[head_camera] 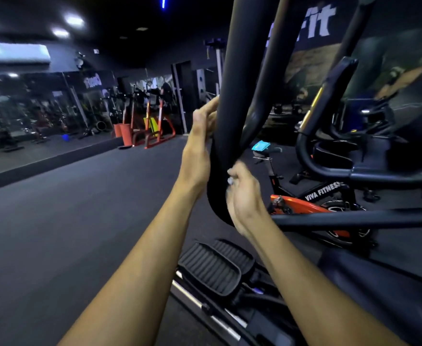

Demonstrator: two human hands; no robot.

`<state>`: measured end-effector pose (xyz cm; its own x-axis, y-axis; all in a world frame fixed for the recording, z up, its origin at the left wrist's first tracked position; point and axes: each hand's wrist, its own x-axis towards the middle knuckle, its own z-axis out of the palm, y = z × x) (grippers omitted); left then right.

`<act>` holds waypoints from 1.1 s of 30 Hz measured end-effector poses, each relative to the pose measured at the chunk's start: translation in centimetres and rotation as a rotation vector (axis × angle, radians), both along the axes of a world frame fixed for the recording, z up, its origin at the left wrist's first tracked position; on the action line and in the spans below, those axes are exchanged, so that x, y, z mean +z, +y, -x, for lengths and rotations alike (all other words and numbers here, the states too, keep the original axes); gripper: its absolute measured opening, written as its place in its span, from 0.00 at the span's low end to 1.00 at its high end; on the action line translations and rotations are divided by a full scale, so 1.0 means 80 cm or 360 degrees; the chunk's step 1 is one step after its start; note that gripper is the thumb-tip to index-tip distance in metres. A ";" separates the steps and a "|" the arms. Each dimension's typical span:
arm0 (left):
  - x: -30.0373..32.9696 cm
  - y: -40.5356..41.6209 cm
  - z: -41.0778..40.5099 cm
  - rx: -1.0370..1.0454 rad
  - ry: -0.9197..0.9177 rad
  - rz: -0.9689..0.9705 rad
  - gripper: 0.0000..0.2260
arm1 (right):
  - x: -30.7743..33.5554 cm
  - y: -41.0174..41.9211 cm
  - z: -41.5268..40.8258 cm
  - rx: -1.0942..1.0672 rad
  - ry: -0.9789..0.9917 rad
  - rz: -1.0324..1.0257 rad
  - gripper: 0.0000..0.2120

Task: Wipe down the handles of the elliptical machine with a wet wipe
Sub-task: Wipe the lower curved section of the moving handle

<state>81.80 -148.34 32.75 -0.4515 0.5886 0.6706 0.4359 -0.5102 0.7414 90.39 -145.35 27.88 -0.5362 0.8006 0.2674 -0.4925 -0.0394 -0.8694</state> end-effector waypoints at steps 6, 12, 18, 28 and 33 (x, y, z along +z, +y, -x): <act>0.017 -0.004 0.010 -0.0002 0.0275 0.0298 0.35 | 0.001 0.002 0.002 -0.0119 -0.0099 -0.0074 0.10; 0.040 -0.003 0.000 -0.0305 0.0359 0.0130 0.27 | -0.064 -0.044 0.016 -0.0764 0.0022 -0.0432 0.19; 0.030 0.002 -0.010 -0.0304 0.0176 0.0127 0.24 | -0.109 -0.043 -0.013 -0.1128 0.0109 -0.1115 0.13; 0.026 -0.005 -0.010 -0.0454 0.0047 0.0135 0.25 | -0.041 0.007 0.001 -0.1290 -0.0096 -0.1853 0.04; 0.027 -0.006 -0.011 -0.0453 0.0086 0.0127 0.28 | -0.091 0.004 -0.016 -0.0760 -0.0614 -0.1286 0.17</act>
<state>82.66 -148.85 34.87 -0.2257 0.7382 0.6356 0.3237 -0.5586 0.7637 91.63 -145.02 20.59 -0.3714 0.6100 0.7000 0.0171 0.7583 -0.6517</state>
